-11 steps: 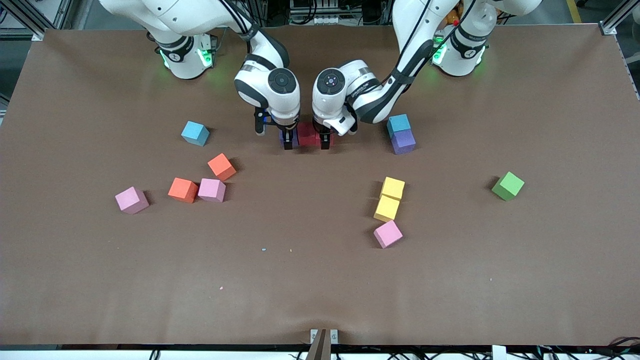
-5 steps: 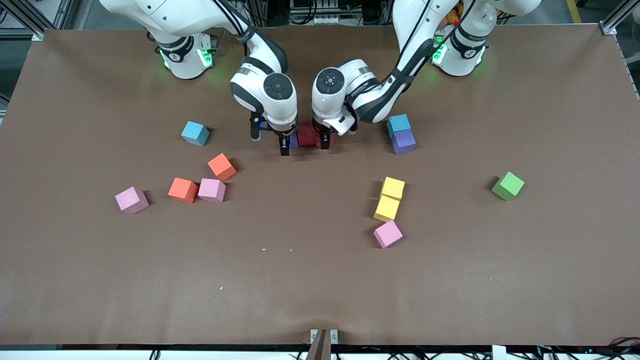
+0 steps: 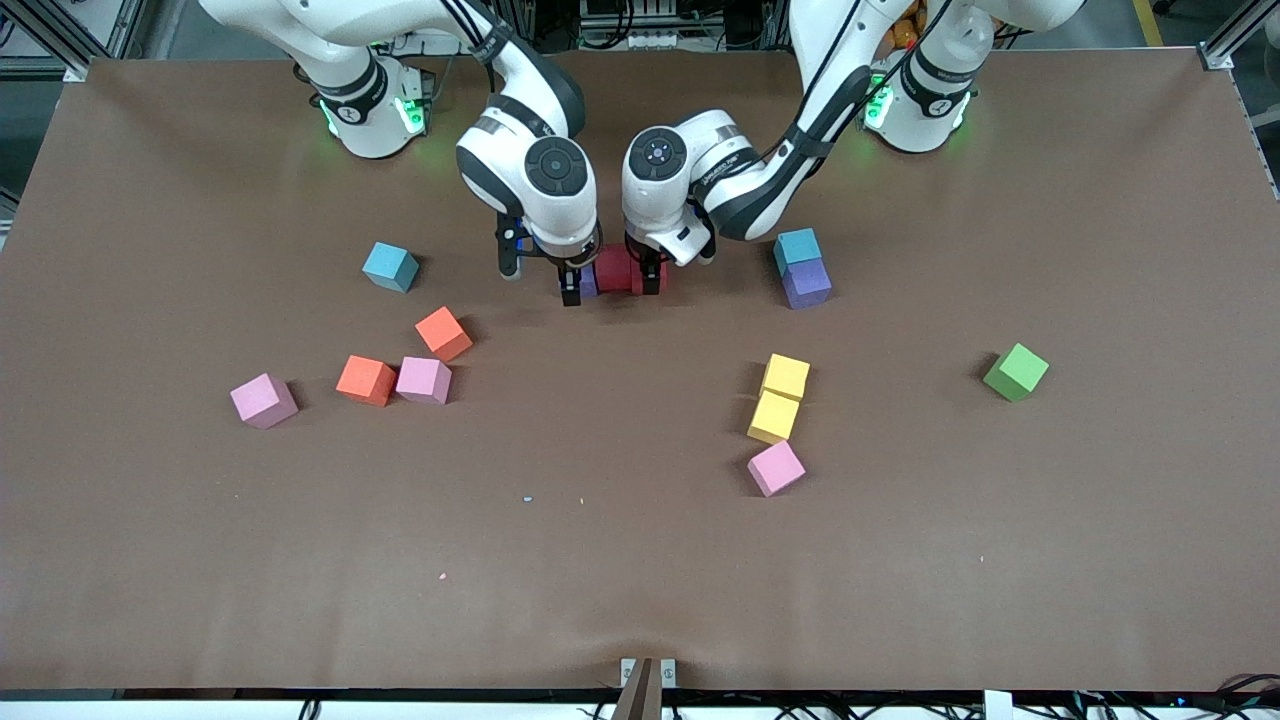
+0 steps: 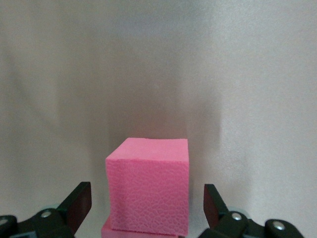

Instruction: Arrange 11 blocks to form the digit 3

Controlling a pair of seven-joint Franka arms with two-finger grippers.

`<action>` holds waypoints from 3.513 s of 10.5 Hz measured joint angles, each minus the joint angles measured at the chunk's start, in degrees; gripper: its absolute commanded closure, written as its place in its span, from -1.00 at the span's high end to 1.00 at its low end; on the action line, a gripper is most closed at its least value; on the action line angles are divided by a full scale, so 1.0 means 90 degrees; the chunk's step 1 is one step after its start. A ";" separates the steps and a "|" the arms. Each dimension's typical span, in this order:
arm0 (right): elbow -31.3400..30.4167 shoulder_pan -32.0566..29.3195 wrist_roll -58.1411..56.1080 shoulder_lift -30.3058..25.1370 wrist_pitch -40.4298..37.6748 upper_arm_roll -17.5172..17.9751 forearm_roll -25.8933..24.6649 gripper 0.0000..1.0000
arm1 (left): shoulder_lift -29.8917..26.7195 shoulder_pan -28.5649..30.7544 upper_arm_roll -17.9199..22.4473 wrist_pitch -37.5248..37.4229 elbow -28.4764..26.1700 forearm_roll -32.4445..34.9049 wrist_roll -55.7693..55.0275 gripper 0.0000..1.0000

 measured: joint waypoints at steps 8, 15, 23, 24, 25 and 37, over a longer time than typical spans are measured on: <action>0.1692 -0.0209 -0.3987 -0.0081 -0.1657 -0.1974 0.0888 1.00 | -0.1165 0.0345 0.0042 -0.1534 0.0134 0.0001 0.0531 1.00; 0.1488 -0.0793 -0.9504 0.0089 -0.1869 -0.2320 0.0955 1.00 | -0.1145 0.2760 0.0156 -0.1685 0.0912 0.0001 0.2972 1.00; 0.1018 -0.1096 -1.2357 0.0386 -0.0212 -0.2306 0.0576 1.00 | -0.0864 0.3789 0.0127 -0.1673 0.1568 0.0020 0.3622 1.00; 0.1004 -0.1094 -1.2528 0.0484 -0.0121 -0.2299 0.0567 1.00 | -0.0674 0.3754 0.0122 -0.1557 0.1640 0.0128 0.3622 1.00; 0.0924 -0.1091 -1.2721 0.0534 -0.0082 -0.2293 0.0565 1.00 | -0.0456 0.3730 0.0110 -0.1370 0.1716 0.0203 0.3622 1.00; -0.0357 -0.1061 -1.3325 0.0533 0.1594 -0.2291 0.0185 -1.00 | 0.1119 0.3319 0.0028 -0.0351 0.2645 0.0131 0.1803 1.00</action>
